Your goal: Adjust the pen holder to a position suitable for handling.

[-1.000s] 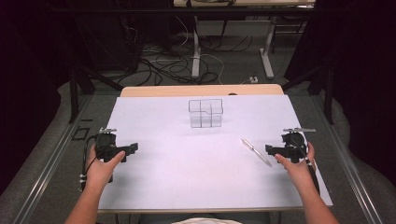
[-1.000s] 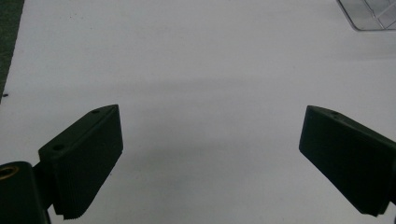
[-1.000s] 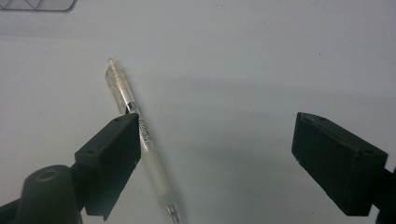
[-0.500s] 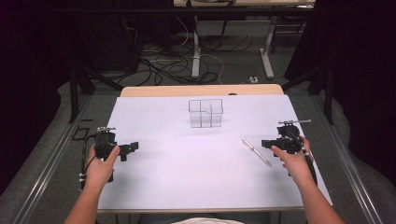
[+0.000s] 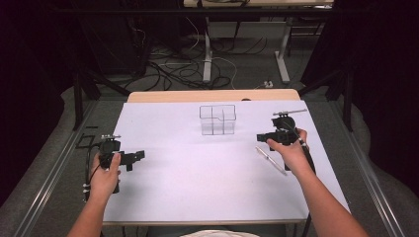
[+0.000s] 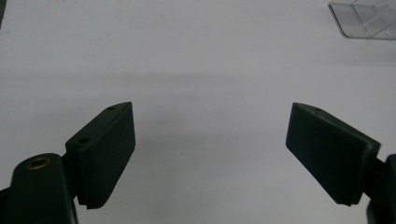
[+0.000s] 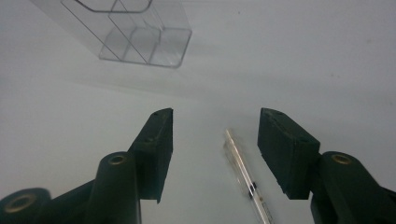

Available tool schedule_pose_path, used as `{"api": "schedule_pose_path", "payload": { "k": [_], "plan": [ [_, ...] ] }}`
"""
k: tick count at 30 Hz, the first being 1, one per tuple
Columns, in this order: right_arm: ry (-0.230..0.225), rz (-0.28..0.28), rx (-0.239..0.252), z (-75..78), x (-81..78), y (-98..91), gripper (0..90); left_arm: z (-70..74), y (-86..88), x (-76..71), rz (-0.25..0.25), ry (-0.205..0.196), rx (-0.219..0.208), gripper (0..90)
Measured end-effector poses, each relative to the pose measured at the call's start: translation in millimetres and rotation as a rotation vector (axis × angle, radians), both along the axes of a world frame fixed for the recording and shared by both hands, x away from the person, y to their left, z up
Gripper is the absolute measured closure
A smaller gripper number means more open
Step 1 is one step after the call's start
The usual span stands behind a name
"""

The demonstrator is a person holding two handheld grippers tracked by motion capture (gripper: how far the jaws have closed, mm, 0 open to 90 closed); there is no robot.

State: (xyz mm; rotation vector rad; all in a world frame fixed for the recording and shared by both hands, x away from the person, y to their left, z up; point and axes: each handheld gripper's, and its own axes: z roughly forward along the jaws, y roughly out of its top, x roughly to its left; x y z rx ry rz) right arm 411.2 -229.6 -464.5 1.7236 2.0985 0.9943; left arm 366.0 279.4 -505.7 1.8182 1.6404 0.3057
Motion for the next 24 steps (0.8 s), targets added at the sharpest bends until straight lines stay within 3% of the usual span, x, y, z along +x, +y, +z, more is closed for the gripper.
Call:
{"api": "schedule_pose_path", "payload": {
  "k": [9,20,24],
  "plan": [
    [0.023,-0.031,-0.02,16.0,25.6,24.0,46.7,-1.7,-3.2,-0.8,-0.017,0.005,0.01,15.8],
    [0.064,-0.084,-0.005,26.2,46.4,33.8,50.1,-1.4,-3.1,-0.9,-0.023,0.02,0.015,15.7],
    [0.073,-0.086,-0.013,31.2,59.3,41.7,55.0,-1.8,-3.7,-0.8,-0.013,0.007,0.013,15.8]
  ]
}}
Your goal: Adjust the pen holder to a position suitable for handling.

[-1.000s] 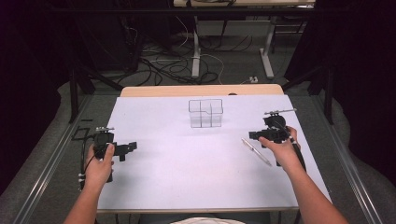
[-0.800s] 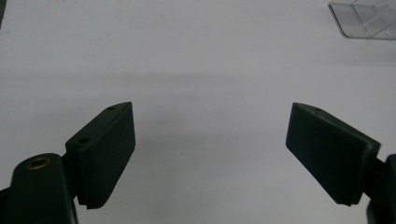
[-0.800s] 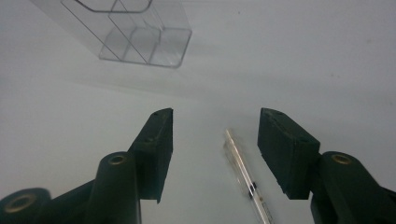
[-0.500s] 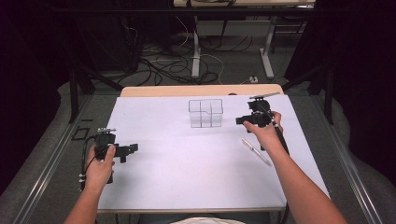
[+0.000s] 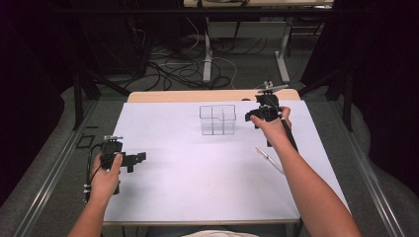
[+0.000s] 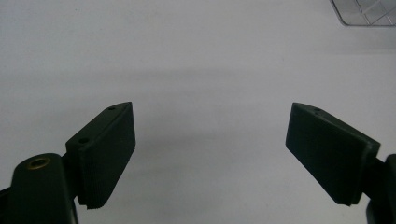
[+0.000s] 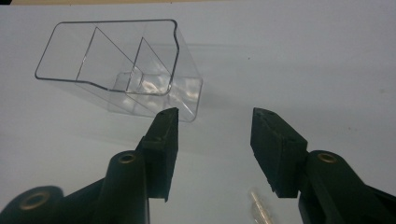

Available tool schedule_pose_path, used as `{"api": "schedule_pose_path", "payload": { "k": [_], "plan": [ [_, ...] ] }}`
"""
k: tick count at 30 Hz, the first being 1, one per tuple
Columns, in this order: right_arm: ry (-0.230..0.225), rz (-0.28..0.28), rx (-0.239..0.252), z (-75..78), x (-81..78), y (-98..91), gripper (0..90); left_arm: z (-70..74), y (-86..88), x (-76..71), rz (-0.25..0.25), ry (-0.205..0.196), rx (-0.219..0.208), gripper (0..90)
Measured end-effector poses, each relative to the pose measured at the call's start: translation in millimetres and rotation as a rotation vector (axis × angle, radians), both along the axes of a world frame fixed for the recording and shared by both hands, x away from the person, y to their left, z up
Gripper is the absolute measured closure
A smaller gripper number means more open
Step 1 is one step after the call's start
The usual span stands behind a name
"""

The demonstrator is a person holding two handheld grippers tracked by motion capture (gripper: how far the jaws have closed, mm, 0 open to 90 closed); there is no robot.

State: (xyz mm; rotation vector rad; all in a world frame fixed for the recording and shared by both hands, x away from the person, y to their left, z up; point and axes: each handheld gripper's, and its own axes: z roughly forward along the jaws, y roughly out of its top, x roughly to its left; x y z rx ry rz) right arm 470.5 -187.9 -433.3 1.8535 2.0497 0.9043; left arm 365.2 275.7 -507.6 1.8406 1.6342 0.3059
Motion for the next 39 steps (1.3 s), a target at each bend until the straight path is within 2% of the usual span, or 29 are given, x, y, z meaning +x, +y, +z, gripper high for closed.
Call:
{"api": "schedule_pose_path", "payload": {
  "k": [4,11,18,30,31,32,37,39],
  "plan": [
    [0.024,0.0,-0.011,1.5,9.7,7.5,60.1,0.0,0.1,0.4,-0.002,0.004,0.0,15.7],
    [0.04,0.009,-0.018,1.2,20.0,17.4,65.6,-0.9,0.3,0.8,-0.002,0.011,0.005,15.7],
    [0.065,-0.002,-0.022,-5.4,29.0,26.4,68.9,-0.4,0.0,0.7,-0.008,0.019,0.005,15.8],
    [0.076,-0.005,-0.02,-13.2,43.4,43.4,73.8,0.5,-0.2,0.5,-0.011,0.013,0.003,15.8],
    [0.068,-0.007,0.001,-14.9,44.6,44.6,74.2,0.5,0.0,0.5,-0.011,0.014,0.002,15.8],
    [0.084,-0.013,-0.021,-14.6,45.1,45.7,74.4,0.5,0.1,0.5,-0.011,0.015,0.003,15.7],
    [0.092,-0.018,-0.029,-18.3,48.1,48.8,74.7,0.9,0.2,0.4,-0.011,0.017,-0.005,15.7],
    [0.103,-0.026,-0.018,-21.4,50.9,50.0,74.7,0.7,0.2,0.5,-0.012,0.016,-0.002,15.7]
  ]
}}
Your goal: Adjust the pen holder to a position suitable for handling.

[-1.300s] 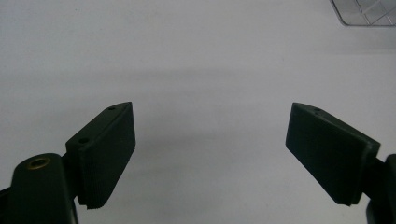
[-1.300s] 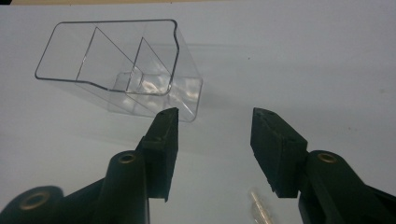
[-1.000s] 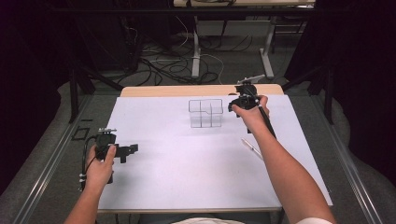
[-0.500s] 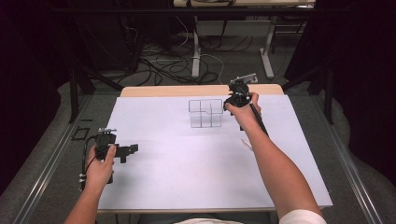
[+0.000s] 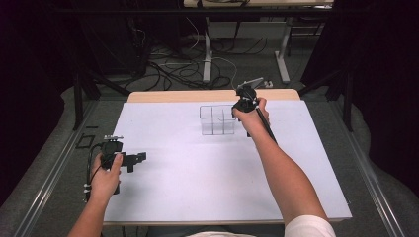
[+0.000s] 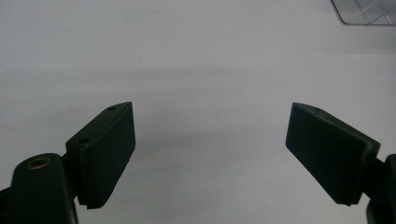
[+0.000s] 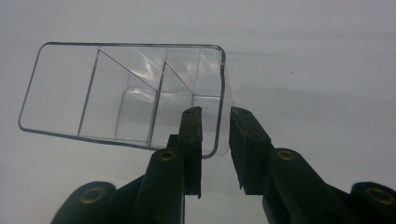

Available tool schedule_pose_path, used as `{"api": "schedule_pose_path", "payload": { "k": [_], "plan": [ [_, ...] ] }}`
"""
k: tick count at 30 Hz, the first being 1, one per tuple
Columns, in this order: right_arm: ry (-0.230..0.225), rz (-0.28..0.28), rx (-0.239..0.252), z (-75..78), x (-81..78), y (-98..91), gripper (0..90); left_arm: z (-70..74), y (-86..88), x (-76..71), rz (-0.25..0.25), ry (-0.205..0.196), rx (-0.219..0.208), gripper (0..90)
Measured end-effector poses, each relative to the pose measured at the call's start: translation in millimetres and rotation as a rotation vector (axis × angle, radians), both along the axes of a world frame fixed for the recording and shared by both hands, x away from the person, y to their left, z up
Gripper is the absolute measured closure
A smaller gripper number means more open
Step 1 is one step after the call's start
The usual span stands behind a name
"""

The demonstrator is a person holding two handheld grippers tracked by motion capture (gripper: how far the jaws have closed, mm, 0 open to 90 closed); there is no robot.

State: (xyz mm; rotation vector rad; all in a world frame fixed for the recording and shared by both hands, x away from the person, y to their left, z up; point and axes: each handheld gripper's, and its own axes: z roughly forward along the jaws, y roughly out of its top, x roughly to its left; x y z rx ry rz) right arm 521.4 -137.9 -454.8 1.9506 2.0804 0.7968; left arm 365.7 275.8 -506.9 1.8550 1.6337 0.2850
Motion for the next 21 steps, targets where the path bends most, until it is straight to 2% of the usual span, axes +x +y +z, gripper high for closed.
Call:
{"api": "schedule_pose_path", "payload": {
  "k": [10,13,15,17,20,21],
  "plan": [
    [0.028,-0.018,-0.001,-7.4,5.1,3.5,75.6,0.1,0.2,0.2,0.003,-0.005,-0.005,15.7],
    [0.04,-0.021,-0.005,-8.5,6.3,6.9,76.8,0.3,-0.2,0.1,0.003,-0.005,-0.004,15.8],
    [0.041,-0.021,-0.026,-9.4,7.1,6.9,77.4,0.3,-0.3,0.0,0.004,-0.006,-0.005,15.7],
    [0.042,-0.031,-0.021,-11.0,8.4,7.1,78.2,0.6,0.0,0.0,0.0,0.0,-0.004,15.7],
    [0.063,-0.029,-0.033,-12.6,9.3,6.2,79.9,0.2,0.2,0.2,0.004,-0.005,-0.004,15.8],
    [0.07,-0.047,-0.034,-12.7,9.7,7.5,80.7,0.4,0.3,0.2,0.003,-0.004,-0.004,15.7]
  ]
}}
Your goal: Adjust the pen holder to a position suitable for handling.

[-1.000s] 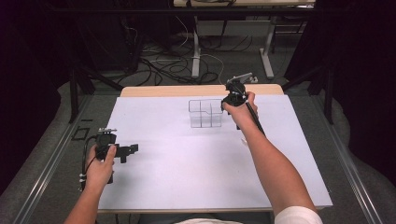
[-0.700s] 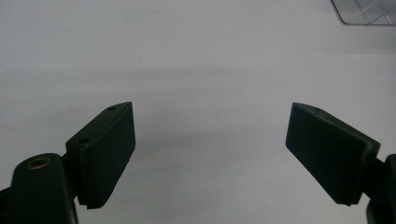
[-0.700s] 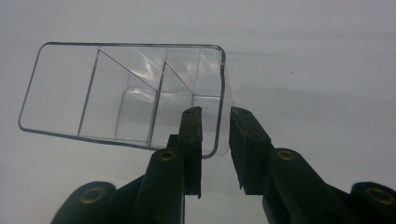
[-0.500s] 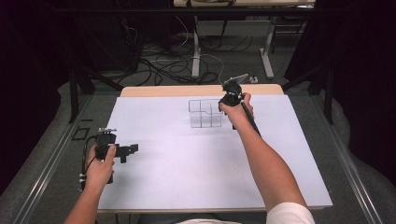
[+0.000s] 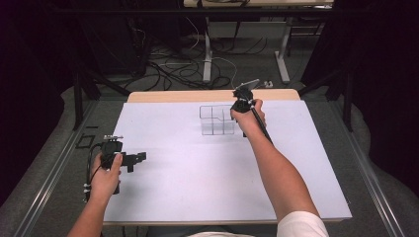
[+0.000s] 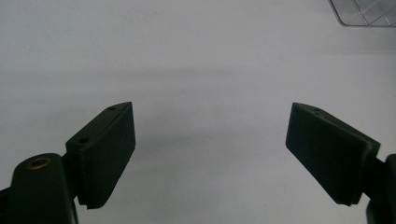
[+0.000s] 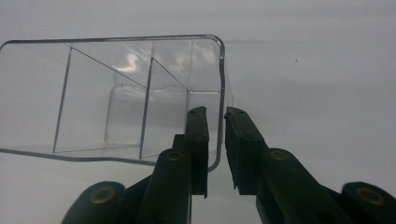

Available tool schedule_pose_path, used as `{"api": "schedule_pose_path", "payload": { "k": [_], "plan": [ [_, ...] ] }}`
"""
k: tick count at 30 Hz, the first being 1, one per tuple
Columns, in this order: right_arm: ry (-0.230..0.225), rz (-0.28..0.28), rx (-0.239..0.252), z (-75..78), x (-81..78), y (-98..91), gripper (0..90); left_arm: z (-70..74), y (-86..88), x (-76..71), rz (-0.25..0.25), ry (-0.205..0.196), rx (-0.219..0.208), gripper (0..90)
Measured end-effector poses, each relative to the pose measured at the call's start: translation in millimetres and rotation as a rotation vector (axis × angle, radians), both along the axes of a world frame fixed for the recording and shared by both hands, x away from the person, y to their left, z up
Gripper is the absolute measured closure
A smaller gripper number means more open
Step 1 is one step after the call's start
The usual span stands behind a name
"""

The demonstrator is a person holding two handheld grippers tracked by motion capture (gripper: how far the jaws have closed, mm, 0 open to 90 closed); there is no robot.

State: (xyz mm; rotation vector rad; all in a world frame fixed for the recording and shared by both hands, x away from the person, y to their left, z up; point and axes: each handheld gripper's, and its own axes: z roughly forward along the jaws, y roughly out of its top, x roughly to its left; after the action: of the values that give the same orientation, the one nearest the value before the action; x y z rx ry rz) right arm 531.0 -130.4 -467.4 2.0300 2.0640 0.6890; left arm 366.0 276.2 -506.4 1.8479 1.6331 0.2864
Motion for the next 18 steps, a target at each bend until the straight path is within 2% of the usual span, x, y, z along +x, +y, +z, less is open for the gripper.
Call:
{"api": "schedule_pose_path", "payload": {
  "k": [2,3,4,7,9,11,12,14,17,18],
  "plan": [
    [0.002,-0.005,0.004,-0.7,0.1,0.6,82.1,0.2,-0.1,-0.1,-0.001,0.0,0.001,15.7],
    [-0.011,-0.01,0.01,-1.5,0.0,1.0,82.6,0.0,-0.5,-0.1,-0.001,-0.001,0.0,15.7],
    [0.005,-0.023,-0.005,-0.2,-0.1,2.1,84.5,0.2,-0.6,-0.1,-0.004,0.004,0.001,15.7],
    [0.019,-0.043,-0.029,1.5,-0.1,2.7,86.2,0.0,-1.3,-0.1,-0.005,0.006,-0.001,15.8],
    [0.019,-0.054,-0.018,2.5,-0.2,3.6,86.6,0.1,-1.4,-0.1,-0.005,0.005,-0.002,15.7],
    [0.01,-0.054,-0.016,2.2,-0.1,4.0,86.9,0.3,-1.2,-0.2,-0.004,0.005,-0.002,15.7],
    [0.026,-0.061,-0.041,3.0,-0.1,4.4,87.0,0.3,-1.1,-0.2,-0.005,0.005,-0.002,15.8],
    [0.01,-0.06,-0.029,2.0,0.0,4.4,87.1,0.2,-1.0,-0.2,-0.004,0.006,-0.001,15.7],
    [0.02,-0.076,-0.035,3.2,0.4,6.7,87.3,0.2,-0.9,0.0,-0.003,0.004,0.0,15.8],
    [0.02,-0.058,-0.048,3.1,0.4,6.0,87.4,0.6,-0.7,-0.1,-0.005,0.008,0.001,15.7]
  ]
}}
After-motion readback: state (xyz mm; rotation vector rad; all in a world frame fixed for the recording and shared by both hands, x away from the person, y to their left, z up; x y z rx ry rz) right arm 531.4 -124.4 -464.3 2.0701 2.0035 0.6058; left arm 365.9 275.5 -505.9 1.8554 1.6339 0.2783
